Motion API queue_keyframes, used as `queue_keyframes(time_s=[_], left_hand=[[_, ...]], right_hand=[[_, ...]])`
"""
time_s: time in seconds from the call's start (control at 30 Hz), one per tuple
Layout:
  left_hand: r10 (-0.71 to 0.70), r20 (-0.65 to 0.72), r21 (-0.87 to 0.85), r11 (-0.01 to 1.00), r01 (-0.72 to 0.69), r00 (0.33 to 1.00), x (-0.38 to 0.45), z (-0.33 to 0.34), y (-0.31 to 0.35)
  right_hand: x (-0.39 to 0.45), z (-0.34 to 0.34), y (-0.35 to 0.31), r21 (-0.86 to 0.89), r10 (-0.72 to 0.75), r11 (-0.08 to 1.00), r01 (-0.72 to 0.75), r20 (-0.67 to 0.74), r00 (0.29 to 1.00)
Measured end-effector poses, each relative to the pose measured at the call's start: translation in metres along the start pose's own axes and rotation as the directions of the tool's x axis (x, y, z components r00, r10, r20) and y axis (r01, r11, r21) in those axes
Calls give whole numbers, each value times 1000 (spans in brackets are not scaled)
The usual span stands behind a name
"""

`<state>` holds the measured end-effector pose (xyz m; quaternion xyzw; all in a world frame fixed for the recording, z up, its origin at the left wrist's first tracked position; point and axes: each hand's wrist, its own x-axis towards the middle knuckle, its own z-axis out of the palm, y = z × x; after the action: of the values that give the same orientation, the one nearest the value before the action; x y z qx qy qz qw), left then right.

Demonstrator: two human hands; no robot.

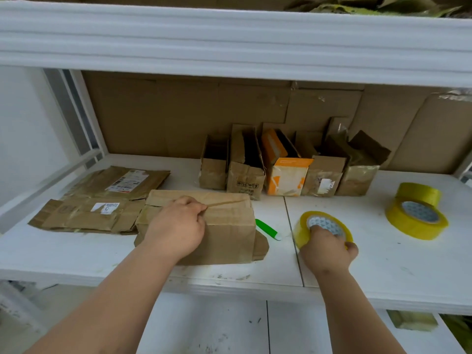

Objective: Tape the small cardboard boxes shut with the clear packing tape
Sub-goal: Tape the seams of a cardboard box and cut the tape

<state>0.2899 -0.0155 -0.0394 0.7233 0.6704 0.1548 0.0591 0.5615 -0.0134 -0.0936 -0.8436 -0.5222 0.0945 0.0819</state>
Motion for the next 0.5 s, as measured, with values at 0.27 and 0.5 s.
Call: queue_keyframes(time_s=[0.27,0.5], left_hand=[[-29,-38,24,999,30,999,-8,-2,7],[-44,47,-415,908,60,998,-16,-14,-6]], right_hand=[[-31,-52,-33,569,-297,757,322,-139,945],[-76,-71,-85,515,-538,616,596,-277,796]])
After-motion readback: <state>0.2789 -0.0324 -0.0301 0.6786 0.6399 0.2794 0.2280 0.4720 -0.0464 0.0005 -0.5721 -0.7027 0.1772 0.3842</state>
